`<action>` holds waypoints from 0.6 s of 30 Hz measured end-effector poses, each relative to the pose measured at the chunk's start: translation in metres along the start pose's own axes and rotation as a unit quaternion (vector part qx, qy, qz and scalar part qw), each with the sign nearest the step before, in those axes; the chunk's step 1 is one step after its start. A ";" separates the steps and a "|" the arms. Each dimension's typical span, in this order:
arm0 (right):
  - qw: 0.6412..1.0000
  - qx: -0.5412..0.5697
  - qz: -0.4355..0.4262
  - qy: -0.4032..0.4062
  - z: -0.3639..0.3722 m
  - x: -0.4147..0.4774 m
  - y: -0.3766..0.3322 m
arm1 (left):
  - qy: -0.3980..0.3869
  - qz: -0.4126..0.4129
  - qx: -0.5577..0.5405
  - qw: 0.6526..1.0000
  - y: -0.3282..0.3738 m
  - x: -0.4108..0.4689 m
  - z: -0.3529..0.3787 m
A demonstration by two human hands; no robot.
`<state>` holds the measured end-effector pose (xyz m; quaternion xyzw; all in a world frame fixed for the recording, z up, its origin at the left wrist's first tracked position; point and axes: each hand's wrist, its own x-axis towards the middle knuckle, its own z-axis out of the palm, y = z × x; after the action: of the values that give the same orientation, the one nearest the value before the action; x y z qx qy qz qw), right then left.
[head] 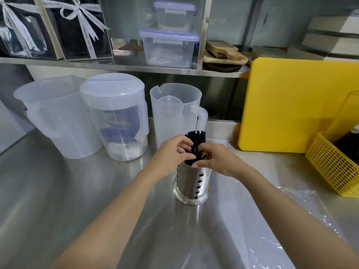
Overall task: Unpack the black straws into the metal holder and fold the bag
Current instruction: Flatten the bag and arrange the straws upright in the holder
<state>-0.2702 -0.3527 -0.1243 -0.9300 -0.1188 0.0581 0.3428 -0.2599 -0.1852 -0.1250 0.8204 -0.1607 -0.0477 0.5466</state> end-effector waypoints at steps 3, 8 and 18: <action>0.999 0.001 0.000 0.033 0.001 0.004 0.001 | 0.000 0.007 -0.053 0.999 0.002 0.004 0.003; 0.998 0.016 0.029 0.059 -0.002 0.010 0.004 | -0.038 0.008 -0.123 0.992 -0.002 0.005 0.006; 0.994 0.077 0.026 0.069 -0.005 0.012 0.008 | 0.049 -0.021 -0.170 0.984 -0.010 0.016 0.014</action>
<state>-0.2558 -0.3585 -0.1265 -0.9053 -0.0662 0.0115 0.4194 -0.2463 -0.1990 -0.1379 0.7204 -0.1057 -0.0454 0.6840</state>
